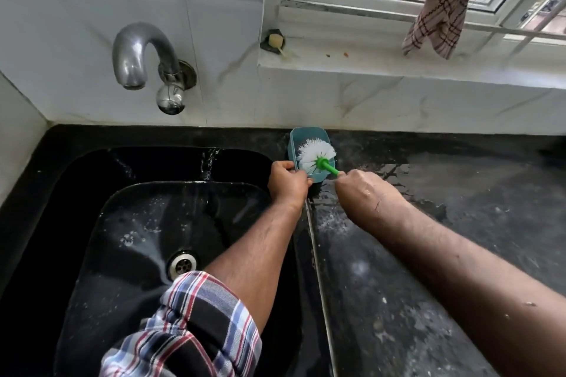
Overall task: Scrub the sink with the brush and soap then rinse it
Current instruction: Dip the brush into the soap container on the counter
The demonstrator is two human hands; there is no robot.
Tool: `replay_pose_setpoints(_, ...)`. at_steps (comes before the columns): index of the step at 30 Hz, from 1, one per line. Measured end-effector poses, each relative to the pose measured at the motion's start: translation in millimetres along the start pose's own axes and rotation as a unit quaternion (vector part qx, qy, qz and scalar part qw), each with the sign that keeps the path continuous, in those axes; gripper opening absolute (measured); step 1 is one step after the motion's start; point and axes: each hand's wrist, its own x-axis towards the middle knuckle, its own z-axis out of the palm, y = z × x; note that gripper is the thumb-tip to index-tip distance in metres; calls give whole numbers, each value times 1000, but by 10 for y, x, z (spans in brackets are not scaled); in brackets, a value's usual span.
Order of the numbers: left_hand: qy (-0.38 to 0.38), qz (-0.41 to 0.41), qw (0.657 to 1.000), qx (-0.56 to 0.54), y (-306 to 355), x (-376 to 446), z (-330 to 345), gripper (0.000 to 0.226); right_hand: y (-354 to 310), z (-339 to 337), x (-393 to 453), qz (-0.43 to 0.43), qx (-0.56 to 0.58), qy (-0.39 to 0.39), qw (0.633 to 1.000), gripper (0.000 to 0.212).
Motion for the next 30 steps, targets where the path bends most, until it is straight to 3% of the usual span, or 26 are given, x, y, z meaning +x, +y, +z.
replay_pose_setpoints(4,-10,11,1000,11,-12,11,-11,23,42,-187,-21,3,19,-60,998,28)
replay_pose_setpoints(8,-20,8,1000,-1,-17,17,-26,21,179,-436,19,26,46,-87,995,39)
replay_pose_setpoints(13,-25,-6,999,-29,-58,-10,-16,24,28,-583,57,-5,-47,-50,998,27)
replay_pose_setpoints(16,-31,-10,999,-36,-75,-44,-1,22,-123,-580,59,-40,-84,-90,992,26)
replay_pose_setpoints(20,-39,-14,999,-35,-57,-59,4,20,-46,-634,200,-18,-61,-144,988,23)
replay_pose_setpoints(22,-43,-11,999,-27,-44,-57,8,18,60,-667,260,10,-7,-176,984,25)
replay_pose_setpoints(24,-50,-10,999,-15,-46,-46,10,18,187,-638,254,65,143,-197,968,24)
replay_pose_setpoints(27,-61,-8,998,-2,-28,-35,-6,18,365,-474,206,156,385,-167,894,35)
replay_pose_setpoints(30,-67,-10,998,16,-11,-41,-22,20,487,-248,142,174,480,-148,847,43)
